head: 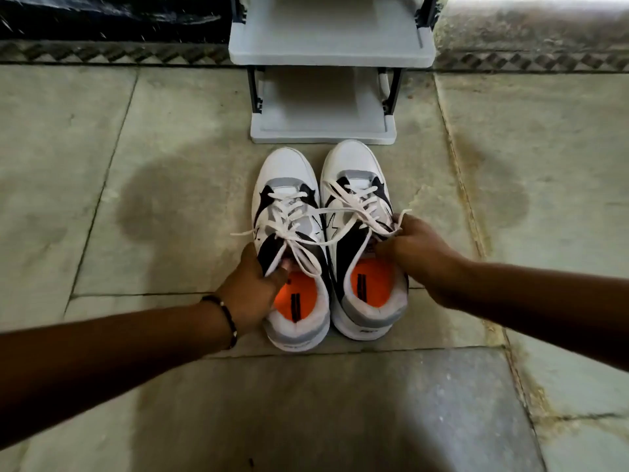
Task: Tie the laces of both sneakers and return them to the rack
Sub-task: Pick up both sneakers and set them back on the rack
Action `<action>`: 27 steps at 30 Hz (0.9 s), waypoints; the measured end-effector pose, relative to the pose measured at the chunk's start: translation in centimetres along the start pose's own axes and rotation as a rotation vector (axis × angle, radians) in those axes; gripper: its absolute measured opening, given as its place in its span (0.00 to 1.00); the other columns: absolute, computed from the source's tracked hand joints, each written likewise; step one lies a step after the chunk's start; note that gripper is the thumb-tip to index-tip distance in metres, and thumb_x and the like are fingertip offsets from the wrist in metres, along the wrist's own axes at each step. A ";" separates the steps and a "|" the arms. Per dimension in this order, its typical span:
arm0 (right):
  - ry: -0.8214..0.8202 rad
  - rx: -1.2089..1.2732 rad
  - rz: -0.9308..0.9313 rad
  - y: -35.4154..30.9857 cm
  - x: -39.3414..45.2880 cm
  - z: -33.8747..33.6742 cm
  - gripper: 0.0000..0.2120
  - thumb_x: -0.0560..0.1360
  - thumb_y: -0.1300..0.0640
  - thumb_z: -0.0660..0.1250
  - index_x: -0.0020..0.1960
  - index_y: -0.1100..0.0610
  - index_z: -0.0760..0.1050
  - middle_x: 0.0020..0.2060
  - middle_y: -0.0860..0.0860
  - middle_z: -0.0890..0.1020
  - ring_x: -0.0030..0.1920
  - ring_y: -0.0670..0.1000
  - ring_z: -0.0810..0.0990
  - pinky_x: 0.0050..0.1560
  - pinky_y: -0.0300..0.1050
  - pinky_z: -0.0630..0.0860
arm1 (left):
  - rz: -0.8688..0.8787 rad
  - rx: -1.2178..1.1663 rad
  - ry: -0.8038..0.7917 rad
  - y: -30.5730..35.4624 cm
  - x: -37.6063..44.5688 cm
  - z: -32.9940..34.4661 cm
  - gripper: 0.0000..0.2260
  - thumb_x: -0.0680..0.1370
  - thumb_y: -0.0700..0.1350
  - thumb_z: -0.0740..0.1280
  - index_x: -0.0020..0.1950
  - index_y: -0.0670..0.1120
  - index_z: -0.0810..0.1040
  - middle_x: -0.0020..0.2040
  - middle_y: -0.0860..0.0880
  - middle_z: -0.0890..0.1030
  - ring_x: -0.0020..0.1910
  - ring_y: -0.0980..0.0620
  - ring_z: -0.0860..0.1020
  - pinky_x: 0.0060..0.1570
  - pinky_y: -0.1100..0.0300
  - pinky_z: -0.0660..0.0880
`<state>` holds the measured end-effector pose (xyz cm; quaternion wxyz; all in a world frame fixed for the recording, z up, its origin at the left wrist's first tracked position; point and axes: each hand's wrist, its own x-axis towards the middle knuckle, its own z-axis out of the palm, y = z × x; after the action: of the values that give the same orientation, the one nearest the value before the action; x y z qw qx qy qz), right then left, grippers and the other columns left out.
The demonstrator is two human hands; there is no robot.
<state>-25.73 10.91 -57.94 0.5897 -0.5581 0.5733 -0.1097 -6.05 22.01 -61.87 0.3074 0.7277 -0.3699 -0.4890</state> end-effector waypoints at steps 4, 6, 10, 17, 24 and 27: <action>0.101 -0.068 -0.051 1.6 0.6 1.1 0.20 0.70 0.61 0.67 0.56 0.45 0.67 0.49 0.47 0.80 0.49 0.48 0.78 0.43 0.43 0.75 | 0.008 -0.140 0.110 0.4 -0.7 1.7 0.23 0.76 0.47 0.63 0.70 0.49 0.63 0.65 0.51 0.73 0.63 0.53 0.72 0.62 0.56 0.69; 0.108 -0.102 -0.048 1.9 0.3 1.1 0.24 0.71 0.61 0.65 0.63 0.45 0.64 0.57 0.48 0.78 0.56 0.51 0.76 0.53 0.48 0.75 | 0.005 -0.208 0.129 1.0 -1.1 1.8 0.23 0.76 0.43 0.62 0.71 0.49 0.62 0.64 0.53 0.74 0.61 0.56 0.73 0.61 0.58 0.70; 0.108 -0.113 -0.106 1.9 -0.1 1.1 0.25 0.73 0.64 0.62 0.60 0.38 0.64 0.55 0.41 0.77 0.56 0.44 0.75 0.50 0.28 0.71 | -0.030 -0.243 0.144 1.1 -1.7 1.9 0.25 0.74 0.44 0.64 0.71 0.48 0.62 0.63 0.54 0.75 0.60 0.62 0.73 0.60 0.66 0.71; 0.172 -0.078 -0.148 0.8 0.1 2.3 0.29 0.74 0.67 0.62 0.59 0.34 0.62 0.55 0.35 0.72 0.52 0.26 0.71 0.50 0.16 0.64 | -0.050 -0.179 0.222 1.3 -1.4 2.6 0.24 0.75 0.44 0.62 0.70 0.54 0.61 0.63 0.61 0.72 0.62 0.68 0.70 0.59 0.76 0.68; 0.250 -0.054 0.002 1.0 0.9 3.7 0.28 0.77 0.46 0.55 0.75 0.48 0.53 0.74 0.49 0.64 0.73 0.49 0.62 0.73 0.55 0.61 | -0.162 -0.198 0.244 3.5 -1.1 2.9 0.24 0.76 0.39 0.64 0.68 0.54 0.60 0.60 0.60 0.73 0.60 0.70 0.71 0.60 0.75 0.67; 0.254 -0.103 -0.011 1.4 1.1 3.8 0.27 0.78 0.50 0.56 0.75 0.49 0.52 0.74 0.50 0.63 0.74 0.49 0.61 0.73 0.56 0.61 | -0.215 -0.202 0.246 3.8 -1.0 2.8 0.24 0.76 0.39 0.63 0.69 0.52 0.60 0.63 0.53 0.74 0.62 0.61 0.72 0.64 0.65 0.69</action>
<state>-23.08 12.56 -60.76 0.4822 -0.5724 0.6453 -0.1530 -9.85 20.57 -59.23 0.3678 0.7827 -0.1987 -0.4612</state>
